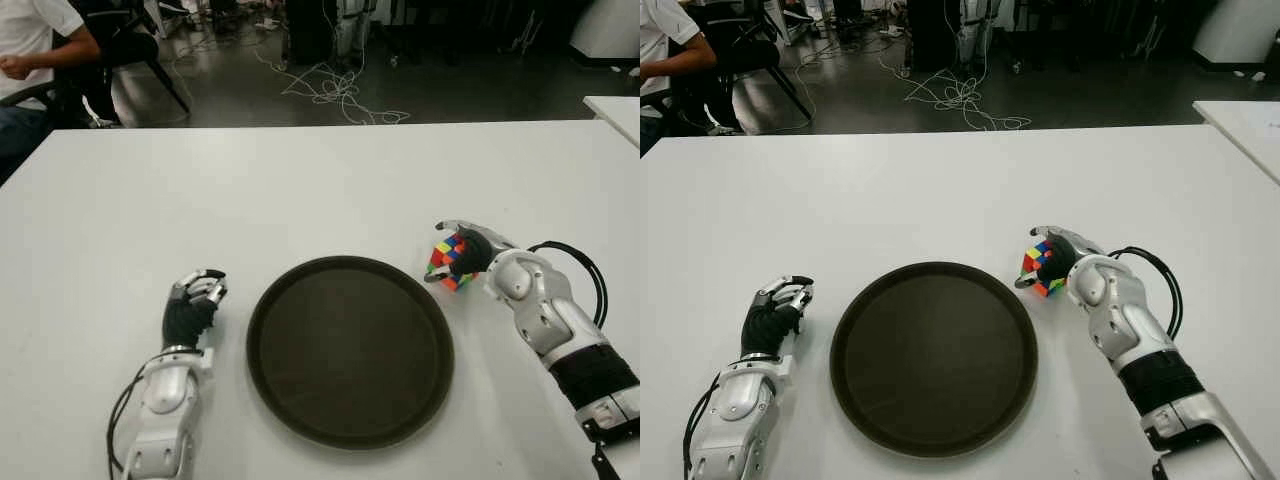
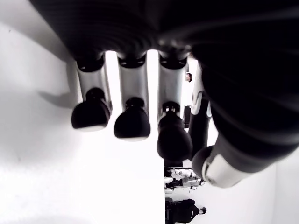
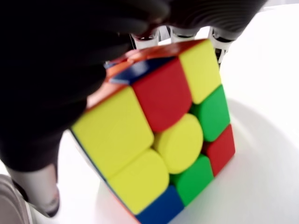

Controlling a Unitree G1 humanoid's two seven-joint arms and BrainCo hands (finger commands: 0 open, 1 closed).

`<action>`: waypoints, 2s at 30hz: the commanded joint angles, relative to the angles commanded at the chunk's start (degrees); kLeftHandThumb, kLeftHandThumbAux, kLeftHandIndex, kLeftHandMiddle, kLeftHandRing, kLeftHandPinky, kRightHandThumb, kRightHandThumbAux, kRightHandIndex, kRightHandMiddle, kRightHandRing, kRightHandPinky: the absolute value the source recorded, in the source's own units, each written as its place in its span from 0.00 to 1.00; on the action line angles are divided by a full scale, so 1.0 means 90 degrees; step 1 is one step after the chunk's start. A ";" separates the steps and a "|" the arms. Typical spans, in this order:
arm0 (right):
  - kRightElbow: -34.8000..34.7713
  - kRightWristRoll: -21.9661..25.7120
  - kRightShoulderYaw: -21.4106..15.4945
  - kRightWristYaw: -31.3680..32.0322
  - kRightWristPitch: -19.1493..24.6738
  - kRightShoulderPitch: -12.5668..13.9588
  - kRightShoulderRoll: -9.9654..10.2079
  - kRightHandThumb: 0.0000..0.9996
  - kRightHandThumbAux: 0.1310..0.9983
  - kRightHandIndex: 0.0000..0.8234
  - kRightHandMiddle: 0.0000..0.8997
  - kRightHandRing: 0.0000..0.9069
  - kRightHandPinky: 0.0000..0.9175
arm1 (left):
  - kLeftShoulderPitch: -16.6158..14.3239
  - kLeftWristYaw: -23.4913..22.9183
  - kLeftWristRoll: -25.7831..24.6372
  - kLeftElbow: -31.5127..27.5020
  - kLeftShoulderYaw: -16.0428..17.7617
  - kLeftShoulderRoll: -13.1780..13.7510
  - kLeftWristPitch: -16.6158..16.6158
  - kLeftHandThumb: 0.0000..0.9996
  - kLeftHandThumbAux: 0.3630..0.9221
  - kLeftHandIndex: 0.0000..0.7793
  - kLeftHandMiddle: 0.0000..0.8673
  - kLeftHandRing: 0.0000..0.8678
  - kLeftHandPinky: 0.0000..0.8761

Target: Pick up the Rubik's Cube and put it in the plate

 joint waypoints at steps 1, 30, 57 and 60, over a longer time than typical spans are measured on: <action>0.0038 0.0057 -0.0045 -0.0043 -0.0022 -0.0002 0.0028 0.00 0.67 0.09 0.11 0.13 0.20 | 0.0002 -0.0014 -0.0006 0.0005 -0.0001 0.0004 -0.0017 0.71 0.61 0.57 0.95 0.96 0.95; 0.0140 0.0600 -0.0703 -0.1061 -0.0283 0.0159 0.0498 0.15 0.82 0.71 0.85 0.87 0.86 | -0.0004 -0.0039 -0.0028 0.0024 0.0034 0.0010 -0.0005 0.71 0.61 0.57 0.93 0.94 0.93; -0.0055 0.0818 -0.0898 -0.0935 0.0104 0.0176 0.0640 0.12 0.80 0.64 0.88 0.92 0.90 | -0.0028 -0.0027 -0.0031 0.0058 0.0066 -0.0014 -0.0036 0.71 0.61 0.57 0.95 0.95 0.94; -0.0074 0.0843 -0.0920 -0.0949 0.0108 0.0186 0.0654 0.11 0.79 0.65 0.88 0.92 0.90 | -0.0021 -0.0045 -0.0009 0.0047 0.0048 0.0009 -0.0029 0.71 0.61 0.57 0.95 0.95 0.94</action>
